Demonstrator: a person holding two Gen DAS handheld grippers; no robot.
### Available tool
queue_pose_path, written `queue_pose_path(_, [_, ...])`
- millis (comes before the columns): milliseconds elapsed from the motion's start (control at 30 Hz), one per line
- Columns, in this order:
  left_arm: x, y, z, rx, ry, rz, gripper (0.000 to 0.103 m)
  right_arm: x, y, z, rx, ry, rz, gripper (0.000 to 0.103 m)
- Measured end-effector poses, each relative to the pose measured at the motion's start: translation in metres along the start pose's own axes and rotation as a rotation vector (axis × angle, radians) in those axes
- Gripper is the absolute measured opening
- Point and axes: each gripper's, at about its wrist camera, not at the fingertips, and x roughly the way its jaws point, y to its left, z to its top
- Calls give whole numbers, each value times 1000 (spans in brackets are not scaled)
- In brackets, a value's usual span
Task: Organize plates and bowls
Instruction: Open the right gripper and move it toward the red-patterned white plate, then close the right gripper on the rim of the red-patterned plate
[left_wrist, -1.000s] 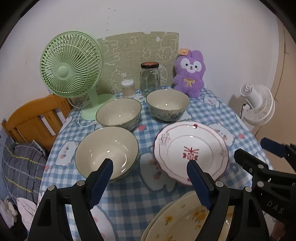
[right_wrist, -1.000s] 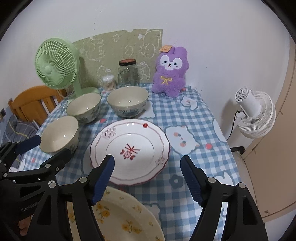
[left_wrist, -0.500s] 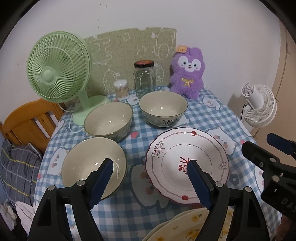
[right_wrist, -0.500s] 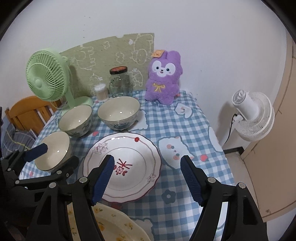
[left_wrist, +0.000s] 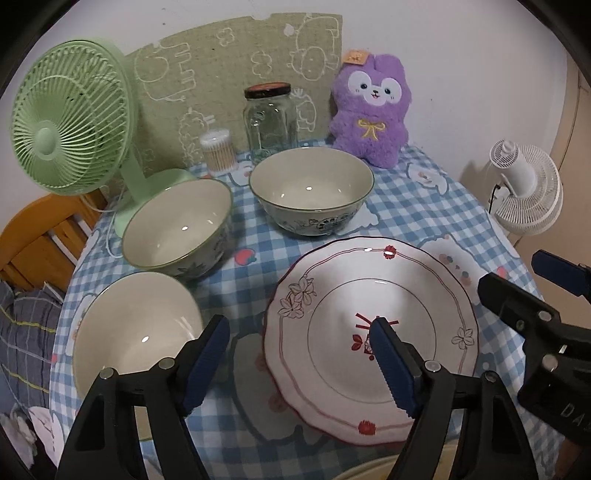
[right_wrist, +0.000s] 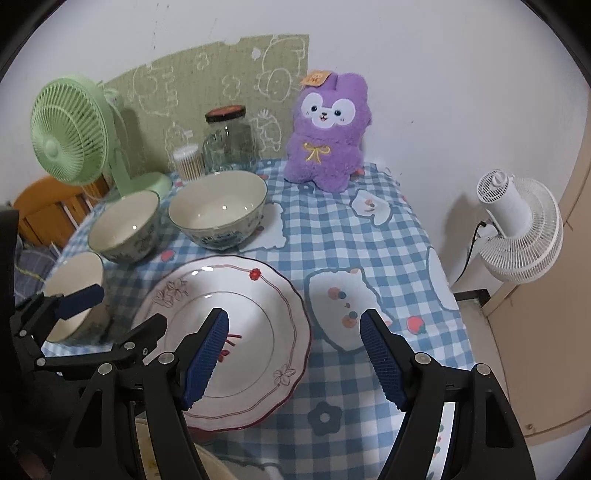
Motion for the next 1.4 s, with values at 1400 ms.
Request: queue_pose_path(1400, [54, -2, 13, 41, 51, 97, 60, 67, -10, -7, -5, 157, 37, 64])
